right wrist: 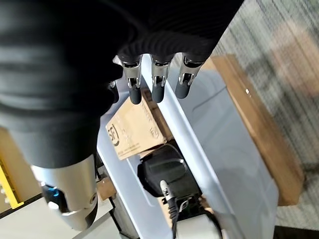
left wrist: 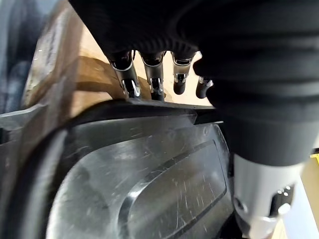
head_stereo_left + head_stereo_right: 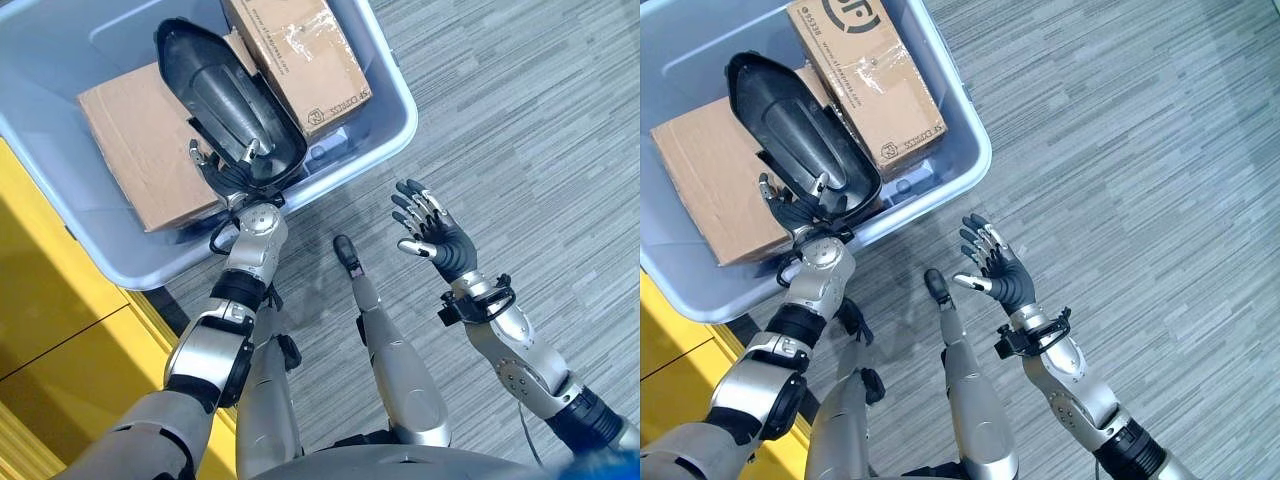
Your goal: Move parts from the plastic box to the shelf.
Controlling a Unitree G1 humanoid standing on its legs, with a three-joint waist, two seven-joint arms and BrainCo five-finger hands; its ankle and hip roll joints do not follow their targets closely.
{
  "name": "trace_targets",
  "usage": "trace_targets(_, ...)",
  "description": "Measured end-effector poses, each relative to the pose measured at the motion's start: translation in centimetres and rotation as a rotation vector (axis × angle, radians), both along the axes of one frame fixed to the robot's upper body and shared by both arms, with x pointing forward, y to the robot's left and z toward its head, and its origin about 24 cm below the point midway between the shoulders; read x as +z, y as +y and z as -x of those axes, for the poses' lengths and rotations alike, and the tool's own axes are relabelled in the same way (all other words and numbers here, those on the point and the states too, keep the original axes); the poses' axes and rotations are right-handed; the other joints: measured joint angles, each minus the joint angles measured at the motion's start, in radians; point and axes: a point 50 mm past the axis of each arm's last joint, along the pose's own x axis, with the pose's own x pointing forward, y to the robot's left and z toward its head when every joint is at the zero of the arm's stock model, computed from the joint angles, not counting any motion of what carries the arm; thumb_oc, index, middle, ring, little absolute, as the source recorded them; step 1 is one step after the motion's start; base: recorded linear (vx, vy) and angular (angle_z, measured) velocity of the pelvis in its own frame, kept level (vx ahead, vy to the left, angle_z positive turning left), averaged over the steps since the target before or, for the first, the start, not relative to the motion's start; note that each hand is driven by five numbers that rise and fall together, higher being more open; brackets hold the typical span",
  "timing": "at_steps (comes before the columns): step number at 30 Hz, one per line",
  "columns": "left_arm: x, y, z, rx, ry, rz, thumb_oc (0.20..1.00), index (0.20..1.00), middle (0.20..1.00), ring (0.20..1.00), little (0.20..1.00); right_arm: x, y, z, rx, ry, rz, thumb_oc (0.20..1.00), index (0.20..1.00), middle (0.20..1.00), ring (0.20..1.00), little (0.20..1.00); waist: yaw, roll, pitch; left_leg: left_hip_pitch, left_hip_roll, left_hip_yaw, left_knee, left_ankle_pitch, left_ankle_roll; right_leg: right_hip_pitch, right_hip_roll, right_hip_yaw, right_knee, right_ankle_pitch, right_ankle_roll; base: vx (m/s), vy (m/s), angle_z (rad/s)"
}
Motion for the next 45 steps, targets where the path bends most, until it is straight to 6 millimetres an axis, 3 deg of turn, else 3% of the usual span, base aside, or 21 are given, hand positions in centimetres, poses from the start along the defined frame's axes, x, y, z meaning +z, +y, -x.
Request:
trace_targets(14, 1.5, 2.4, -1.7, 0.092, 0.064, 0.004, 1.0, 1.0, 1.0, 1.0, 1.0, 0.2, -0.6, 0.0, 0.001, 0.002, -0.008, 1.0, 1.0, 1.0, 1.0, 1.0, -0.014, 0.018, -0.008, -0.026, -0.001, 0.034, 0.0, 0.0, 0.0, -0.045, 0.004, 0.035, 0.0, 0.013, 0.001, 0.01, -0.003, -0.06)
trace_targets(16, 1.5, 2.6, -1.8, 0.098, 0.077, 0.015, 0.2, 0.2, 0.2, 0.2, 0.2, 0.2, -0.6, 0.0, 0.001, 0.005, -0.013, 1.0, 1.0, 1.0, 1.0, 1.0, -0.018, 0.022, -0.01, -0.027, -0.001, 0.035, 0.0, 0.0, 0.0, -0.046, 0.004, 0.035, 0.0, 0.013, 0.001, 0.0, 0.0, 0.0)
trace_targets(25, 1.8, 4.8, -1.8, 0.129, 0.076, 0.059, 0.2, 0.2, 0.2, 0.2, 0.2, -0.1, -0.7, 0.2, 0.0, 0.024, -0.025, 1.0, 1.0, 1.0, 1.0, 1.0, -0.021, 0.033, -0.016, -0.035, -0.002, 0.042, 0.0, 0.0, 0.0, -0.058, 0.004, 0.042, 0.0, 0.016, 0.002, 0.0, 0.0, -0.01)
trace_targets(45, 1.9, 5.3, -1.8, 0.129, 0.064, 0.099, 0.2, 0.2, 0.2, 0.2, 0.2, -0.9, -1.0, 0.7, 0.014, 0.063, -0.047, 1.0, 1.0, 1.0, 1.0, 1.0, -0.024, 0.036, -0.018, -0.035, -0.003, 0.041, 0.0, 0.0, 0.0, -0.057, 0.003, 0.042, 0.0, 0.018, 0.003, 0.0, 0.0, 0.0)
